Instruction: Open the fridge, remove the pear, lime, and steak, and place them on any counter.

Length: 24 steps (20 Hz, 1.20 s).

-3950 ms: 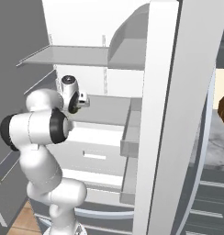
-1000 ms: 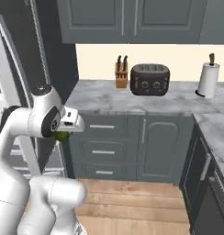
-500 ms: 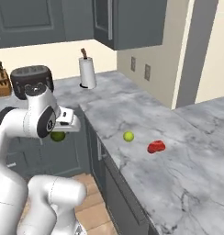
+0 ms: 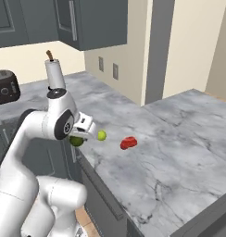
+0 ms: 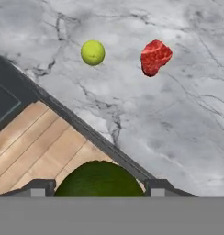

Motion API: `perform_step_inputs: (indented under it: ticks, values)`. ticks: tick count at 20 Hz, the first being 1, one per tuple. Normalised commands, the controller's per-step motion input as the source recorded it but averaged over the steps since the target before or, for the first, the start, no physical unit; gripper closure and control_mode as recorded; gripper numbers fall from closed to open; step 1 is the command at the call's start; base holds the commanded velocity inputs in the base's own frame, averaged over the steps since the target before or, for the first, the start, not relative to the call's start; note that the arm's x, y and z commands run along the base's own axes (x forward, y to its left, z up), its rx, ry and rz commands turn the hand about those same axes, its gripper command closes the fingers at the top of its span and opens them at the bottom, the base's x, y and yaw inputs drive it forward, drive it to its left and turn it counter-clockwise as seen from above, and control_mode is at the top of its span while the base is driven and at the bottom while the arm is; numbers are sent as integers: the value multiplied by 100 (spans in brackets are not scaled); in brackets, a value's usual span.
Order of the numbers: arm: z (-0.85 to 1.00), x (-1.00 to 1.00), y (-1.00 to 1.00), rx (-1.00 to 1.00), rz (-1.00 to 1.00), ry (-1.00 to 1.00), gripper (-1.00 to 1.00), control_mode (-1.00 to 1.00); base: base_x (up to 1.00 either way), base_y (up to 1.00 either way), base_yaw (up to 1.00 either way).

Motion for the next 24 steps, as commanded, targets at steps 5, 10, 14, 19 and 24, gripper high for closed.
perform_step_inputs:
  ticks: [5, 10, 14, 19, 24]
  values:
    - [-67, 64, -100, 2, -37, 20, 100, -100, 0, 0, 0]
    - [-100, 100, -100, 9, -22, 21, 100, -100, 0, 0, 0]
    - [-85, 100, -100, 10, -13, 17, 100, -100, 0, 0, 0]
    - [-52, 72, -88, 6, -8, 5, -100, -100, 0, 0, 0]
    - [-24, 44, -48, 1, -2, -1, -100, -100, 0, 0, 0]
